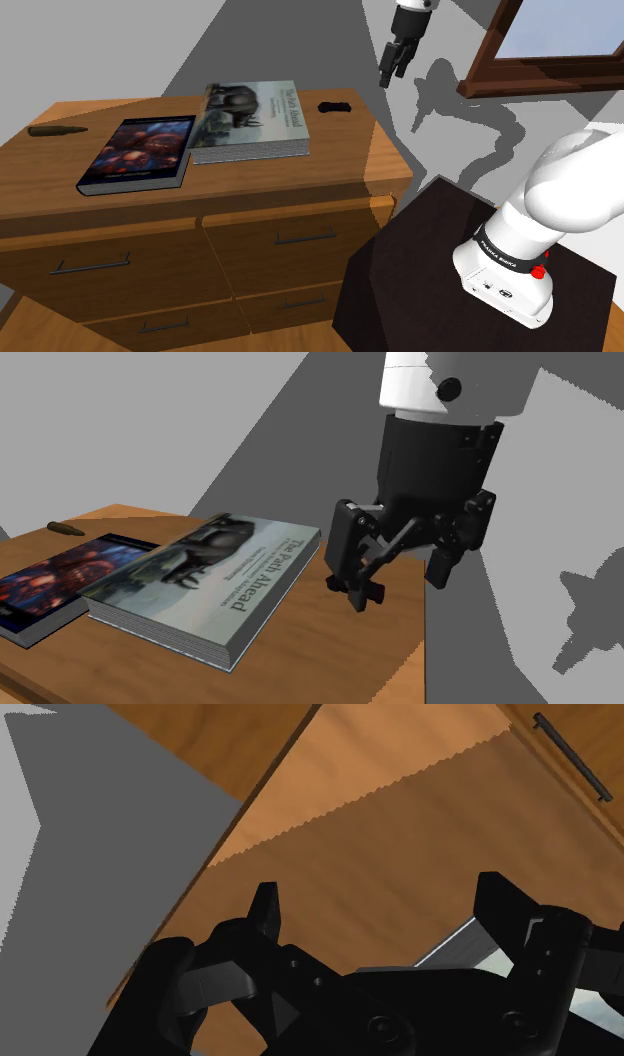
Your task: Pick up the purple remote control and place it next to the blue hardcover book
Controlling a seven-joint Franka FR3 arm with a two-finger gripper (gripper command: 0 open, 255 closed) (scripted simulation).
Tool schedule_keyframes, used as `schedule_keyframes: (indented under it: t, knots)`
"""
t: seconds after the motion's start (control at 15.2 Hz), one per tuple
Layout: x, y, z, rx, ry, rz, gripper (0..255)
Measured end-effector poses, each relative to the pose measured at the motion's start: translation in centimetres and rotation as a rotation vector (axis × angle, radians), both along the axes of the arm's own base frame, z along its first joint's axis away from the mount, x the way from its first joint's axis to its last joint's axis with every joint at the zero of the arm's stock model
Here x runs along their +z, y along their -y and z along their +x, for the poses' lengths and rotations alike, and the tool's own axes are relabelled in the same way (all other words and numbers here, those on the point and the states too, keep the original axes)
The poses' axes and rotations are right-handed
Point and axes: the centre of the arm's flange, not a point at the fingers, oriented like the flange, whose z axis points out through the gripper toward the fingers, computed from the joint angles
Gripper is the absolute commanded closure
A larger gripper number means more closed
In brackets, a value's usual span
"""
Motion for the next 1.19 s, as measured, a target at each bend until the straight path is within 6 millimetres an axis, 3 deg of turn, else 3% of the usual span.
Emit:
schedule_keyframes:
  t: [1.19]
  knots:
    - [-12.1, 2.4, 20.1, 0.136, 0.030, -0.003, 0]
